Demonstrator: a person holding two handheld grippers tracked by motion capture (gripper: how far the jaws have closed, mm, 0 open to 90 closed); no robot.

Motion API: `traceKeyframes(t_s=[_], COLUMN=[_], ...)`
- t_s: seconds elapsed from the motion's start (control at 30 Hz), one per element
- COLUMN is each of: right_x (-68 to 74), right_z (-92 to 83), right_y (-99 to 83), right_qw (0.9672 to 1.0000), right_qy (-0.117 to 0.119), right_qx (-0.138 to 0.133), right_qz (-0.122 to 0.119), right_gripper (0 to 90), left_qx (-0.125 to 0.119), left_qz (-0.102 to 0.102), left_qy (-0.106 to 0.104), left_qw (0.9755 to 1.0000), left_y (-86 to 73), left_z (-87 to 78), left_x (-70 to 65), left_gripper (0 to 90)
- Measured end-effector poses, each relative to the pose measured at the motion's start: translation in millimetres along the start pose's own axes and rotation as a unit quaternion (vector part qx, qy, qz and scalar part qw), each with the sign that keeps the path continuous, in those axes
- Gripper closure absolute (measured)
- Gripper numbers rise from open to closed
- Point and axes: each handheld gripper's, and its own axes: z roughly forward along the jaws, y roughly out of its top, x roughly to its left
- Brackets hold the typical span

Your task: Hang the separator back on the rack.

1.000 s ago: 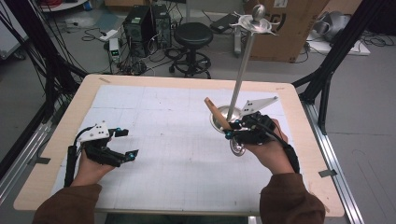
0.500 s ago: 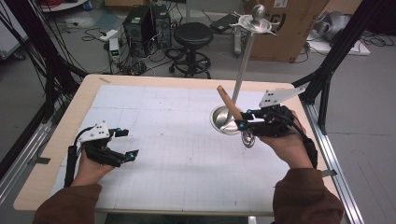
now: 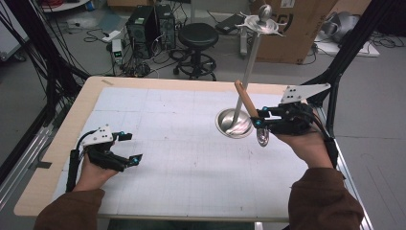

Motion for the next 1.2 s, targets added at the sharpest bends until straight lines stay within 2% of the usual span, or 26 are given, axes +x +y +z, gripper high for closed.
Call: traceKeyframes(t_s=[0.27,0.43,0.9,1.07,1.2], right_x=[-6.1,-12.3,-32.2,-37.3,-44.4], right_z=[-12.9,-24.5,-58.2,-66.5,-70.3], right_y=[5.1,6.9,9.6,12.1,15.3], right_qw=[0.9998,0.9995,0.9971,0.9957,0.9953], right_qy=[-0.01,-0.025,-0.055,-0.062,-0.068], right_qx=[-0.016,-0.021,-0.05,-0.065,-0.064], right_qz=[-0.003,-0.004,0.015,0.021,0.025], right_gripper=[68.7,68.7,68.7,68.7,68.7], left_qx=[0.002,0.002,0.004,0.005,0.006], left_qz=[0.0,0.0,-0.001,-0.001,0.001], left_qy=[0.0,-0.001,-0.002,-0.001,-0.003], left_qw=[1.0,1.0,1.0,1.0,1.0], left_y=[-0.3,-0.3,-0.9,-1.0,-0.9], left_z=[0.5,0.8,2.5,2.5,2.2], left_x=[0.0,-0.2,-0.1,0.0,0.1], left_gripper=[8.4,8.3,8.3,8.3,8.3])
